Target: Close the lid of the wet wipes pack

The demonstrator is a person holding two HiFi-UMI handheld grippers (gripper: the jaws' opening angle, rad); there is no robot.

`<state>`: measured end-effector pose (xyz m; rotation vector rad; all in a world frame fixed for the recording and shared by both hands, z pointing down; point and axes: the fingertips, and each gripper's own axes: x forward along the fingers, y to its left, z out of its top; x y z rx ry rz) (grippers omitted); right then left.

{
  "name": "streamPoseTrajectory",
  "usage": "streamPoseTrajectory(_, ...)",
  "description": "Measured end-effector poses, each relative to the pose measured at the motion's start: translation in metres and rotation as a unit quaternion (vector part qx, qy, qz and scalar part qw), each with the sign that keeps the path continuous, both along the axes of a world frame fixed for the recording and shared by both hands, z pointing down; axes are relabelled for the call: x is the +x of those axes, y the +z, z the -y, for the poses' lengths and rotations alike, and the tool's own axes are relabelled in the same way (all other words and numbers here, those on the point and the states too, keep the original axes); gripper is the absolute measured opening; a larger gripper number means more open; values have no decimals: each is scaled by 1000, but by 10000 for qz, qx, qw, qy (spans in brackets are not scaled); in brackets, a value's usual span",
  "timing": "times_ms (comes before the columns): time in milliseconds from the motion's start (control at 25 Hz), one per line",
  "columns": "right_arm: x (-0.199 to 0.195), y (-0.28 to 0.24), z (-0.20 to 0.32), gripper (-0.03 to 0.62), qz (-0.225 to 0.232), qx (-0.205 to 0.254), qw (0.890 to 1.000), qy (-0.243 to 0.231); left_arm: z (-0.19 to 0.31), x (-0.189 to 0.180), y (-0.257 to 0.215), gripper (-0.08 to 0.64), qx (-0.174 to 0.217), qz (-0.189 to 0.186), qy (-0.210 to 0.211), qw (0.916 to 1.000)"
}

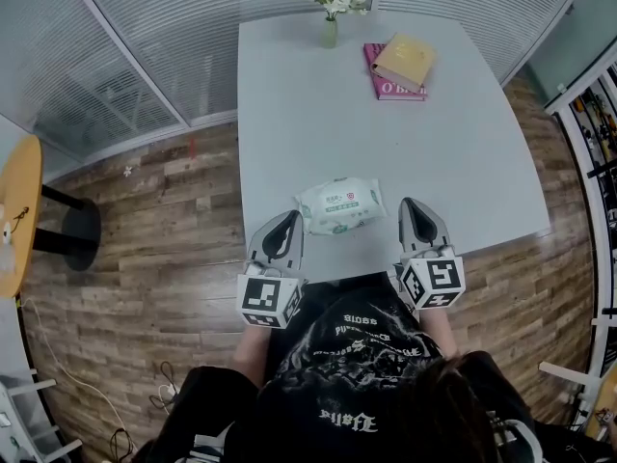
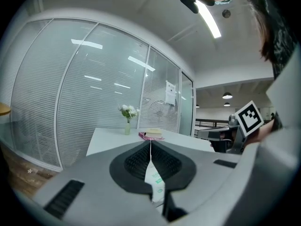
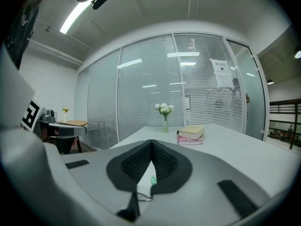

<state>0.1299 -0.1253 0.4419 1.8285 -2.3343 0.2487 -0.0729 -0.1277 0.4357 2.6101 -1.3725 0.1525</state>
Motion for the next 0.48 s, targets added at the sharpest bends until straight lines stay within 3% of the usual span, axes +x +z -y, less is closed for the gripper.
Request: streamPoseTrajectory(480,3,4,-5,-2,-121,-29,9999,-10,-3,-3,2,9,-43,16,-122,9999)
